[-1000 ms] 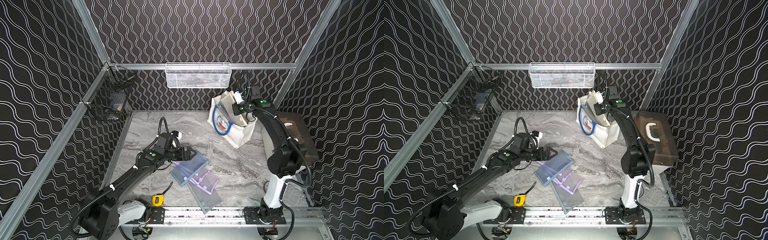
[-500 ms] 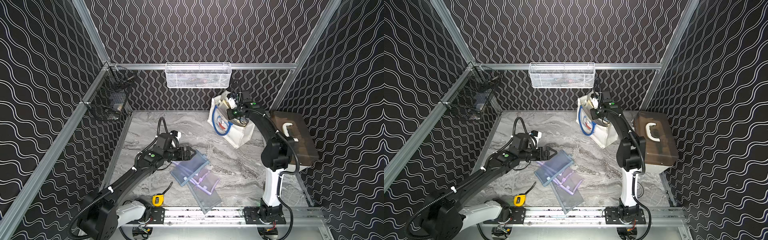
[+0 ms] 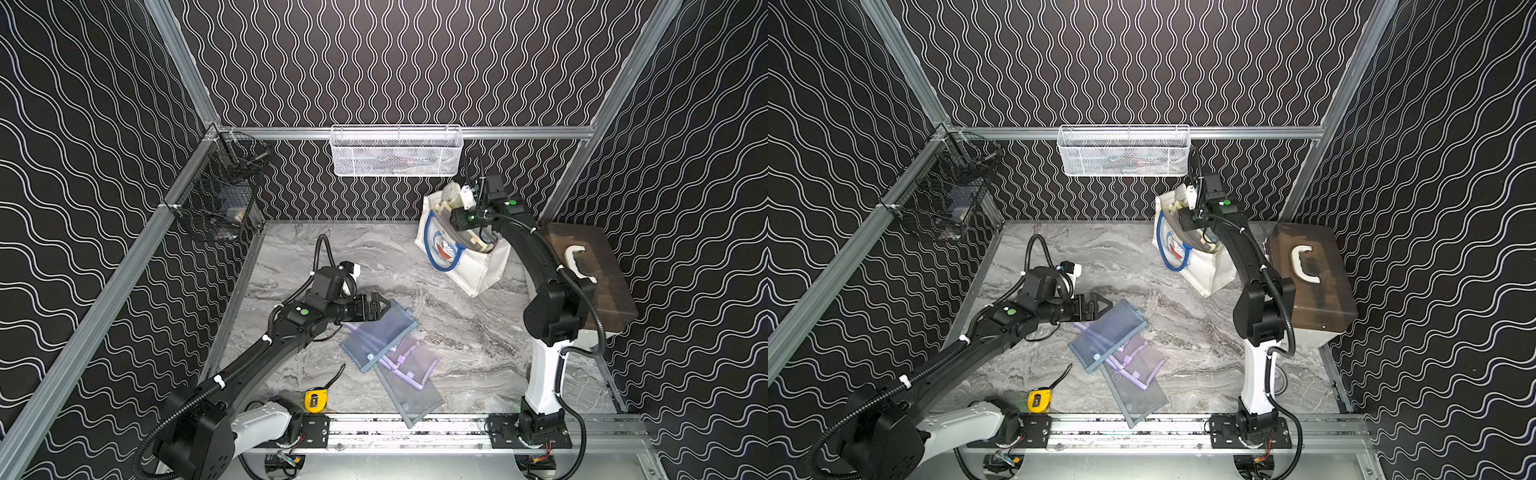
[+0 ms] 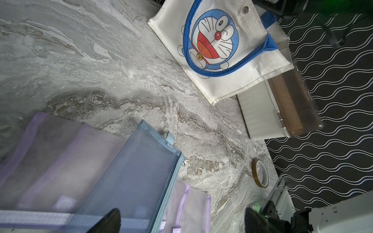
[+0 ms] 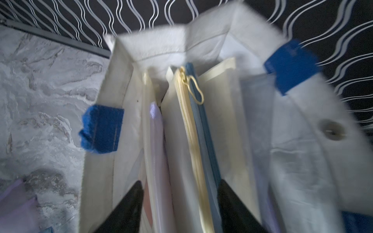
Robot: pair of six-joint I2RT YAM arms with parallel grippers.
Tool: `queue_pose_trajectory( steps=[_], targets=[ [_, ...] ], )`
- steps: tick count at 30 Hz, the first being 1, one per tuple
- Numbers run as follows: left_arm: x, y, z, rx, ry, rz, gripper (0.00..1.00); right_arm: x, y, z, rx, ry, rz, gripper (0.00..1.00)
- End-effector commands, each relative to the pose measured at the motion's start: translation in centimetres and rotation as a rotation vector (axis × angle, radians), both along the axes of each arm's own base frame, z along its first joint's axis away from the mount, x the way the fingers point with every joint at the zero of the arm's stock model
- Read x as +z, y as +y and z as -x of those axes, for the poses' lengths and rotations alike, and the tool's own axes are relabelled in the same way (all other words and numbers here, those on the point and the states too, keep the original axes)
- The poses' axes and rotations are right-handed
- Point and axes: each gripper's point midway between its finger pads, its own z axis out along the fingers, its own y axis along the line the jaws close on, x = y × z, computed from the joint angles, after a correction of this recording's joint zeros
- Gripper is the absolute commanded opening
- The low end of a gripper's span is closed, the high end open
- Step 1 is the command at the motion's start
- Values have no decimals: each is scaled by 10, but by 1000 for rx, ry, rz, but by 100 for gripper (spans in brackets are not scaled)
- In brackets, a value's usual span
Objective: Put the pencil pouch into the canvas bag
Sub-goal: Place the pencil pouch in the canvas bag, then pick up the pencil pouch.
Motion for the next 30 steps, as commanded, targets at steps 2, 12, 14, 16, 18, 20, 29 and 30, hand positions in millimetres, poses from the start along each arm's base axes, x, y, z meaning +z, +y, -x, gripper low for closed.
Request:
queue_pose_trajectory(
  steps=[2, 12, 14, 16, 18, 20, 29, 30],
  targets=[
    [-2, 5, 1, 10, -4, -26, 99, 53, -7, 7, -90, -69, -61, 71],
    [-56, 32, -3, 66, 163, -161, 99, 30, 91, 166, 89, 260, -367, 83],
    [-65, 38, -6, 78, 197, -165, 99, -5, 115, 216, 134, 418, -444, 83],
    [-72, 38, -10, 73, 208, -163, 99, -43, 127, 255, 143, 564, -530, 83],
    [-79, 36, -14, 62, 213, -169, 99, -79, 135, 284, 149, 685, -615, 83],
    [-86, 34, -18, 48, 216, -174, 99, -113, 141, 302, 155, 798, -668, 83],
    [-118, 21, -24, -12, 268, -156, 99, -182, 166, 300, 190, 945, -647, 83],
    [-121, 21, -22, -9, 277, -147, 98, -190, 168, 298, 183, 960, -646, 82]
  ],
)
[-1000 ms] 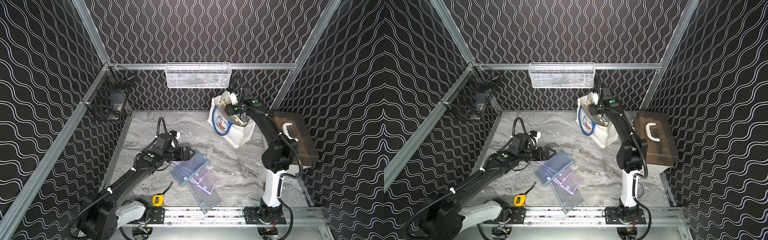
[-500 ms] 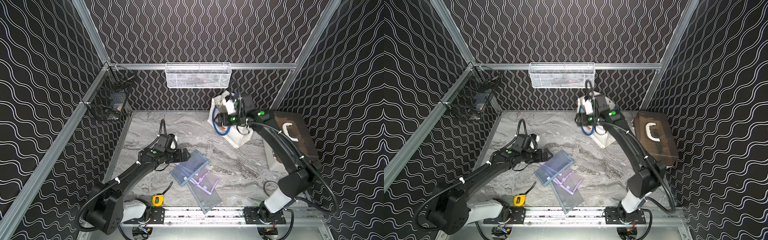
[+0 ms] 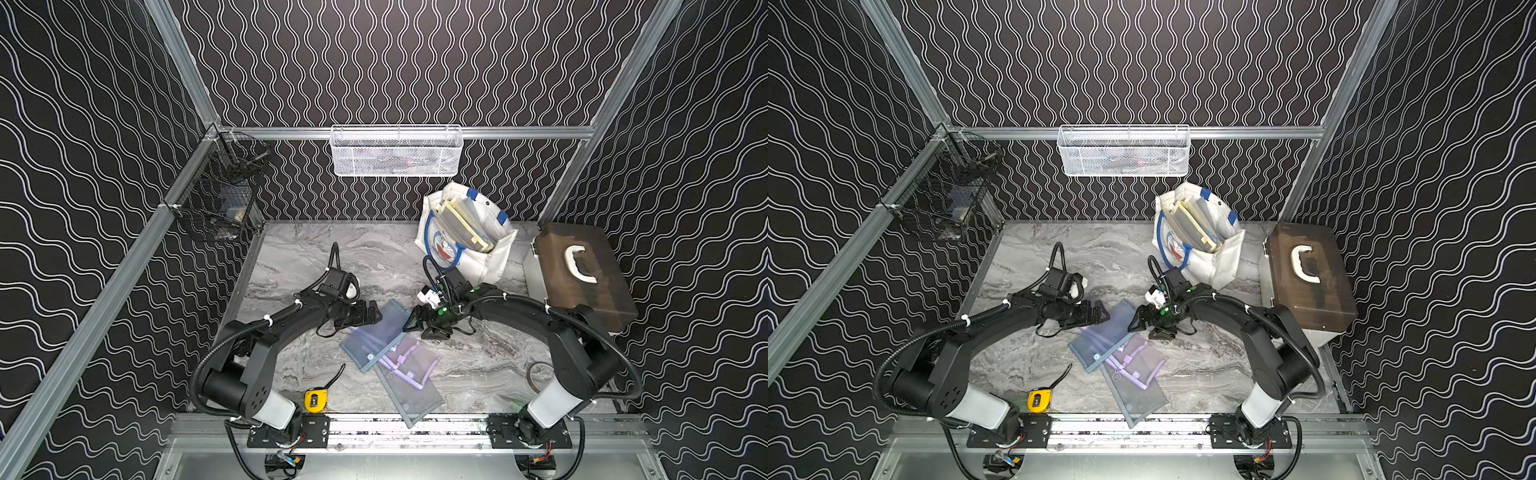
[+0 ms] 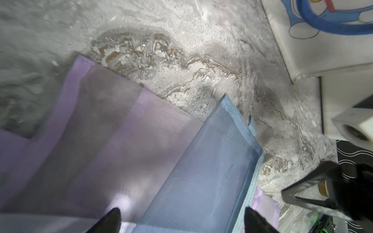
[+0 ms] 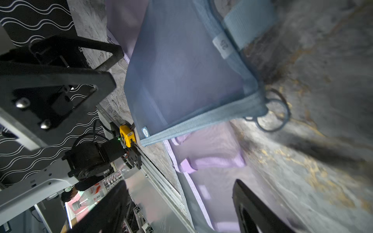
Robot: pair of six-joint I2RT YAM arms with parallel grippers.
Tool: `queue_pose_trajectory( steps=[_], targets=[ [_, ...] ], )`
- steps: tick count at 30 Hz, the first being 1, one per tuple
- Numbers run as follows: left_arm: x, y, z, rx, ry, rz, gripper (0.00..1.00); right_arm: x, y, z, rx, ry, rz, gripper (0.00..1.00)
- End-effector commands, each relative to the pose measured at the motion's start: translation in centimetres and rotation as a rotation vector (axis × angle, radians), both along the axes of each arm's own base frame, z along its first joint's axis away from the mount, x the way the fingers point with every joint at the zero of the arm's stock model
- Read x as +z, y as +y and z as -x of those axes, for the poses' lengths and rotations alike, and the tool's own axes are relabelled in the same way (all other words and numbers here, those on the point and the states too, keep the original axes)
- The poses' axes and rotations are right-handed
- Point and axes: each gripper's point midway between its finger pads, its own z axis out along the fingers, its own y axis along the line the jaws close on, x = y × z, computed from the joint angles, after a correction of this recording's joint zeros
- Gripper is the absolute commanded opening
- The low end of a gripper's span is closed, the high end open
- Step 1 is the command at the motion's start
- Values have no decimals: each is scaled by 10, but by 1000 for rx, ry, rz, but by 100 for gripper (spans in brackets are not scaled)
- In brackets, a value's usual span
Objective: Put the pencil pouch into the canvas bag
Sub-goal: Pick up the pencil pouch.
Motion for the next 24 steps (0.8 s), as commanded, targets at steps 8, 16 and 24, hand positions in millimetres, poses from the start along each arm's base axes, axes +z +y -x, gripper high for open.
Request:
queue_pose_trajectory(
  steps=[8, 16, 24],
  targets=[
    [-10, -19, 24, -6, 24, 87, 92, -21, 20, -20, -29, 2, -64, 81],
    [-9, -37, 44, -29, 55, 133, 80, -27, 22, -27, -72, -2, -76, 79],
    [6, -44, 42, -64, 39, 152, 61, -26, 24, -33, -90, -14, -79, 78]
  ],
)
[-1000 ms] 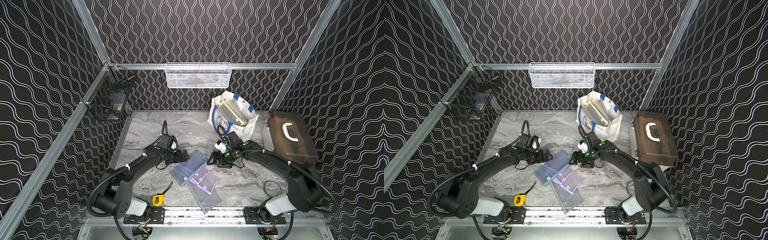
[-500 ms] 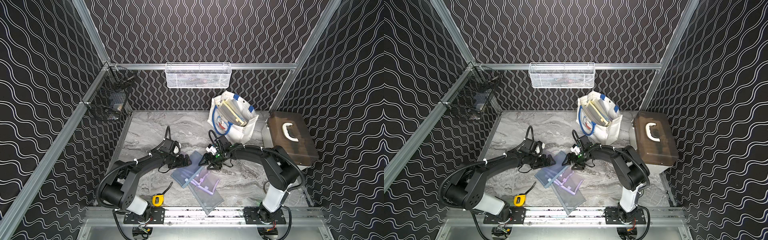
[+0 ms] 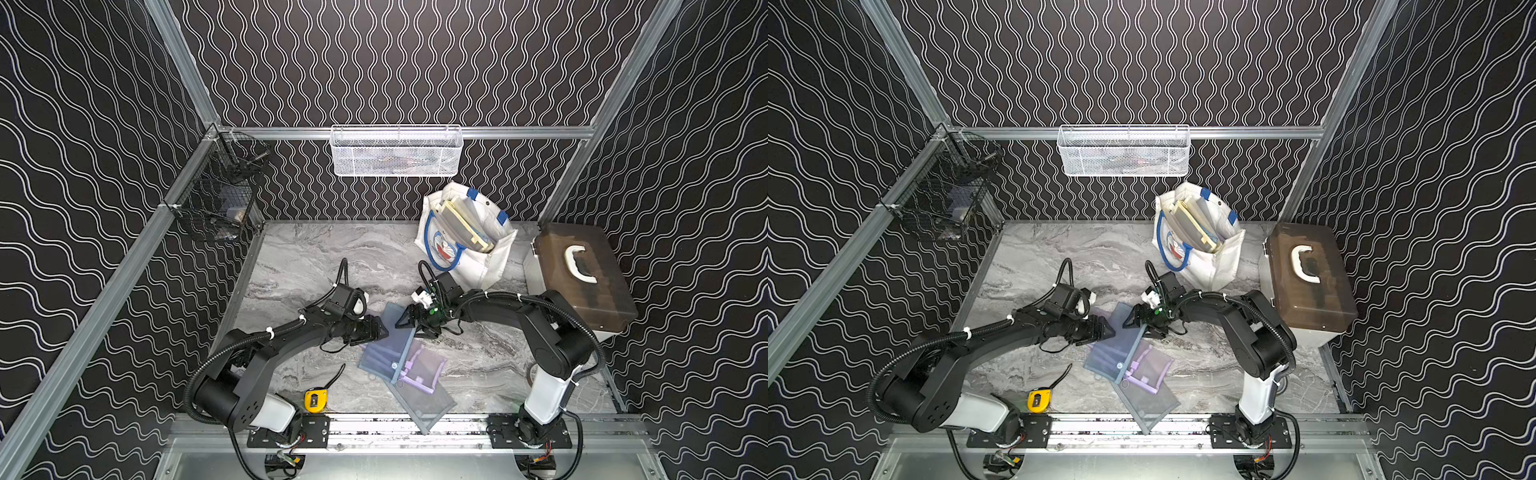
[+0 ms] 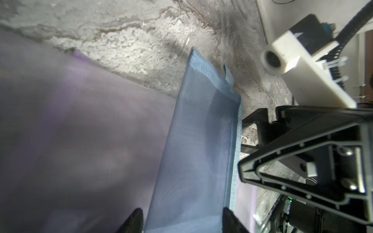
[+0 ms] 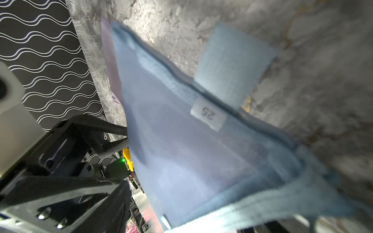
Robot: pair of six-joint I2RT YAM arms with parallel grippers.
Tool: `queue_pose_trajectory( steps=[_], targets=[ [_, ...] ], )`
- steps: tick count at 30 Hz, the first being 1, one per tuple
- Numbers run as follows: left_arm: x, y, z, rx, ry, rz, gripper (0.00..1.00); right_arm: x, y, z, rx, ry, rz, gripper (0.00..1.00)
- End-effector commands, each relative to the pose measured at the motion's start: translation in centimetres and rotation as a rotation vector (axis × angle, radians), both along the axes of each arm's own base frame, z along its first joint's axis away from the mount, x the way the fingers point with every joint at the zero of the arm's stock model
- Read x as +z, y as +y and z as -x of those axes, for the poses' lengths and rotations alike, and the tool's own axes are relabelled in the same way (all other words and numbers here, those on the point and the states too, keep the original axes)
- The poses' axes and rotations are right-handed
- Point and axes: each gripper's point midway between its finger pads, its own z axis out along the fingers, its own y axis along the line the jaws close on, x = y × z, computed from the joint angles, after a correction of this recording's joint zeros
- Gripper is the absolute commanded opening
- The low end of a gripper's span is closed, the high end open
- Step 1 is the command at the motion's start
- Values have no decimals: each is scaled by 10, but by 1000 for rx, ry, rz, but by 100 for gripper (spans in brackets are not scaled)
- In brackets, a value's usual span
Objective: Put the pencil pouch into the canvas bag
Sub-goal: Pick up the pencil pouch.
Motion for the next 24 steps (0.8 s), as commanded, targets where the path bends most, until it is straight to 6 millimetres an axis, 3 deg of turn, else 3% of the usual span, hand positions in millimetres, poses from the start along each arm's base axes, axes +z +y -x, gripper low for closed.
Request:
queue_pose_trajectory(
  steps=[1, 6, 10, 13, 18, 24],
  targets=[
    [8, -6, -2, -27, -14, 22, 58, 3, 6, -11, -17, -23, -16, 78],
    [10, -9, -1, -56, -11, 33, 46, 5, 9, -18, -21, -25, -9, 75],
    [14, -13, 0, -79, -18, 53, 37, 17, 13, -23, -17, -48, -23, 73],
    [21, -17, -2, -86, -31, 83, 26, 28, 14, -24, -13, -67, -37, 73],
    [50, -26, -11, -73, -105, 174, 0, 50, 10, -21, -6, -101, -36, 73],
    [103, -26, -23, -62, -225, 248, 0, 77, -7, -20, -60, -127, -48, 80]
  ],
)
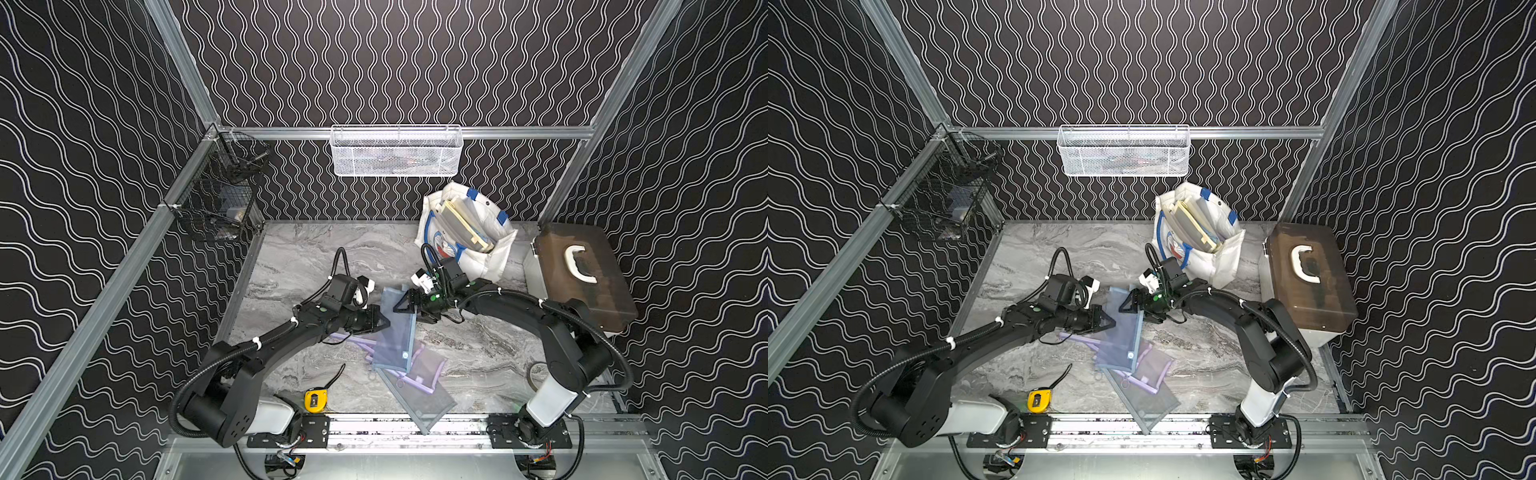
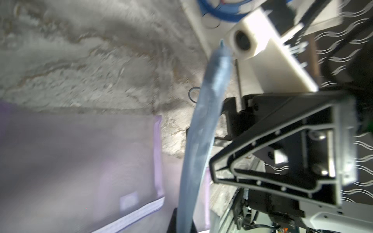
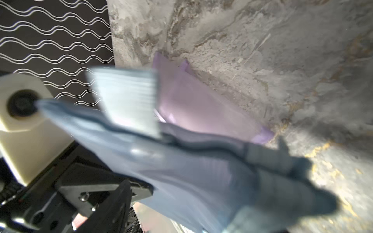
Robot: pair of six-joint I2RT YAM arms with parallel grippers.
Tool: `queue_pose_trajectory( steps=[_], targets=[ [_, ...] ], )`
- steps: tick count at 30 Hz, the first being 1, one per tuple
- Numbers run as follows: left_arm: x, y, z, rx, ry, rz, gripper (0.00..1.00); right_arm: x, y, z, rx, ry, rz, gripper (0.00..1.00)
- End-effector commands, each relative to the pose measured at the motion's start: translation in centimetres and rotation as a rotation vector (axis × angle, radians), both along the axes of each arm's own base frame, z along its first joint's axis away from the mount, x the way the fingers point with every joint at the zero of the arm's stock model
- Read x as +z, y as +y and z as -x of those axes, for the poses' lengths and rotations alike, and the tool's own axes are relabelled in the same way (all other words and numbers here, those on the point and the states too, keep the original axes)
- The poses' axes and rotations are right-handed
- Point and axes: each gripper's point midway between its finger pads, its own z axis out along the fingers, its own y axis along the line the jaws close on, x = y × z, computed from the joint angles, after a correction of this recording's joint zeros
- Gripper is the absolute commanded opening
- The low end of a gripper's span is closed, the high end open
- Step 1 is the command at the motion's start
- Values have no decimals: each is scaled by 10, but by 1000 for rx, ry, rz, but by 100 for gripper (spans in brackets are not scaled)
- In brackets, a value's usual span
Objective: Put the pencil pouch into the canvas bag
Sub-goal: Pick up the pencil pouch.
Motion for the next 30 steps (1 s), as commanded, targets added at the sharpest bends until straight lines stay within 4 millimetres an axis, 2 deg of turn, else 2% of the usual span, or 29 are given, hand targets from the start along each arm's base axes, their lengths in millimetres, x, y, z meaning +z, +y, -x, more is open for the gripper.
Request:
queue_pose_trajectory(
  steps=[1, 5, 8, 10, 15, 19, 21, 23, 25, 30],
  targets=[
    [42, -2, -12, 7, -104, 73, 0, 12, -11, 2, -46, 13, -18, 81],
    [81, 4, -19, 30, -182, 121, 0, 53, -11, 4, -55, -51, -116, 86],
    [108, 1, -21, 13, -227, 168, 0, 87, -6, 7, -44, -123, -214, 88],
    [121, -2, -23, 13, -249, 203, 0, 101, -3, 9, -26, -146, -268, 88],
    [149, -9, -22, -7, -300, 296, 0, 125, 4, 10, -4, -165, -365, 88],
    [157, -10, -18, -18, -320, 346, 0, 136, 7, 6, 0, -194, -392, 84],
    [160, -11, -15, -29, -327, 357, 0, 139, 9, 4, 3, -198, -409, 78],
    [162, -11, -14, -31, -331, 368, 0, 143, 10, 3, -3, -204, -432, 68],
    [162, -10, -13, -31, -334, 367, 0, 148, 10, 1, -14, -218, -460, 54],
    [158, -9, -13, -14, -324, 369, 0, 159, 7, -1, -33, -255, -495, 30]
  ],
)
